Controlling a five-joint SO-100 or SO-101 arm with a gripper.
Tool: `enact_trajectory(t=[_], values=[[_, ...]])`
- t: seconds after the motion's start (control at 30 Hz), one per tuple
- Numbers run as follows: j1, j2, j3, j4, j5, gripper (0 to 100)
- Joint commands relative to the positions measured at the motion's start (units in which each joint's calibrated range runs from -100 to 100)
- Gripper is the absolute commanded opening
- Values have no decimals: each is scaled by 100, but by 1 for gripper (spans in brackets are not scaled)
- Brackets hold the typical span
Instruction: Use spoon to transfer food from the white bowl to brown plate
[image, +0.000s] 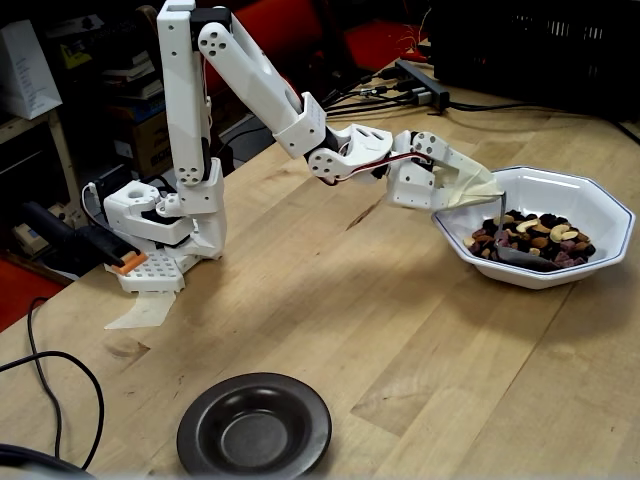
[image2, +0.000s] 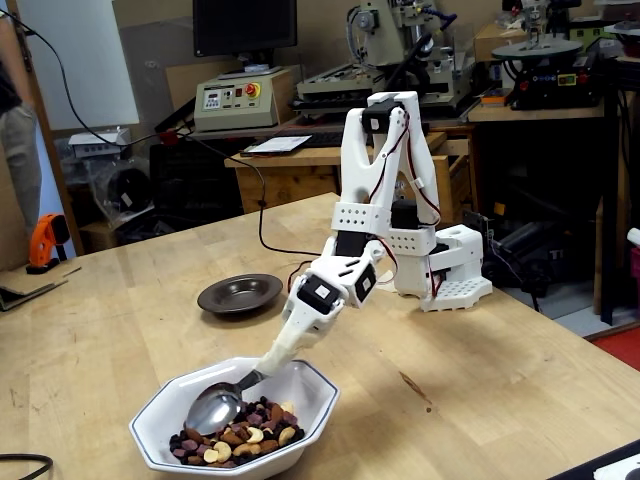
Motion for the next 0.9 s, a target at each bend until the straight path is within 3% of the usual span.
enact_trajectory(t=[0.0, 0.2, 0.4, 0.87], values=[[8, -120, -146, 54, -498, 4], [8, -128, -146, 54, -874, 4], [-81, -668, -128, 70, -860, 4], [89, -1061, -137, 70, 230, 4]])
